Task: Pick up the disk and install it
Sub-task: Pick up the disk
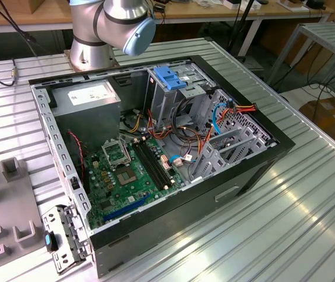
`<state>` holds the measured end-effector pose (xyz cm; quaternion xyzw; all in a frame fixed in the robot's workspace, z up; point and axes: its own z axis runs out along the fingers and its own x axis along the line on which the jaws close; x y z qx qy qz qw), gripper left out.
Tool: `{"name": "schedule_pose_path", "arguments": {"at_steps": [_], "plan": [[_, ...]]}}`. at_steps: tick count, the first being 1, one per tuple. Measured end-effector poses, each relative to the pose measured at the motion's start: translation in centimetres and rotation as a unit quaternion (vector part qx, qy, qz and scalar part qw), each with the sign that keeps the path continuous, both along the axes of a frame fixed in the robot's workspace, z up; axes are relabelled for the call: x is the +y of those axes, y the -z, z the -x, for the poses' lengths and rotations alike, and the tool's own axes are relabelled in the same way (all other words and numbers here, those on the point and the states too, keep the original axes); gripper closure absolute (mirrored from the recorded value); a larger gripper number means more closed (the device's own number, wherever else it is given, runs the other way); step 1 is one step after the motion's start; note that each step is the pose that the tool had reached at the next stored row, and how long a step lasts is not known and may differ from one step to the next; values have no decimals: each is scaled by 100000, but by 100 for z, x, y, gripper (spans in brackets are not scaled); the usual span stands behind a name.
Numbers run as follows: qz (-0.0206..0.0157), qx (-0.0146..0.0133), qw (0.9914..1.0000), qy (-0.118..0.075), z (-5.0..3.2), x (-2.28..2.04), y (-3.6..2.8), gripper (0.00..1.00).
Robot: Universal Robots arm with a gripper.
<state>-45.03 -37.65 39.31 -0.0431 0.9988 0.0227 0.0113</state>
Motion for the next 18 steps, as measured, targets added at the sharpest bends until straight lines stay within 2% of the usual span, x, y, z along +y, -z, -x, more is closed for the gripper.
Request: {"name": "schedule_pose_path", "arguments": {"at_steps": [11,17,18], "plan": [[-1,-2,99931,-3716,0,0,0,89],[-2,2,99805,-6238,0,0,0,89],[-2,-1,99759,-6938,0,0,0,89]]}}
